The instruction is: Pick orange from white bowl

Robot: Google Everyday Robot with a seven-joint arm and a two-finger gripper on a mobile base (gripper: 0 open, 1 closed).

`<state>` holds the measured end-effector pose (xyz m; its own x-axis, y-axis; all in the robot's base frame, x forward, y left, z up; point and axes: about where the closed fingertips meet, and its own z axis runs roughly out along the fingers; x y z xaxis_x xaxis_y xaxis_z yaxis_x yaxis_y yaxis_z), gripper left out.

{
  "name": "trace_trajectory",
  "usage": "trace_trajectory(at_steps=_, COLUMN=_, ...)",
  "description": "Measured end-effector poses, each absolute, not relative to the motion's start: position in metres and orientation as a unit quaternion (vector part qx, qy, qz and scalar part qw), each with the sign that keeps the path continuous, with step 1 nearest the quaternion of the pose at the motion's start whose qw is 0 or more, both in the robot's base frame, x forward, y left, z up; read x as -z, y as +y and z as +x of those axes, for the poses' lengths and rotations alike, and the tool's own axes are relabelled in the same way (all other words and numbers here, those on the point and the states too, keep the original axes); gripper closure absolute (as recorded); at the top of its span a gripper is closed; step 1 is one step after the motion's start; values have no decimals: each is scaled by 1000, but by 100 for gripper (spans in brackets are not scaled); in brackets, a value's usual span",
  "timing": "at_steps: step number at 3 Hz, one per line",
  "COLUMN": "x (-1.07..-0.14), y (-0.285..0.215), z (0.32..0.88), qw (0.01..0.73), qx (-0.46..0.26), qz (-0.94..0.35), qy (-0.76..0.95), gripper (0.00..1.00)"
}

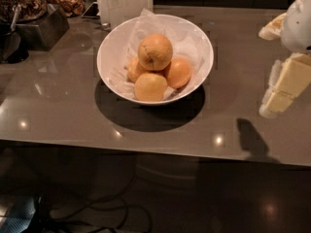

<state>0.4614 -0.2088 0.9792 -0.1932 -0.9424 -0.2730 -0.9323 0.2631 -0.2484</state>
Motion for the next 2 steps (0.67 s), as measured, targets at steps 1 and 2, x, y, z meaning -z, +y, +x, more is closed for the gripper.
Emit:
trace_trajectory(at_steps=1, x=-979, y=-185, z=502, qw=223, qx=-34, qz=-623, qy=749, gripper=0)
trace_trajectory(at_steps=2, x=-974, y=-149, z=540, qw=239, qx=-86, qz=-644, qy=721, gripper=0)
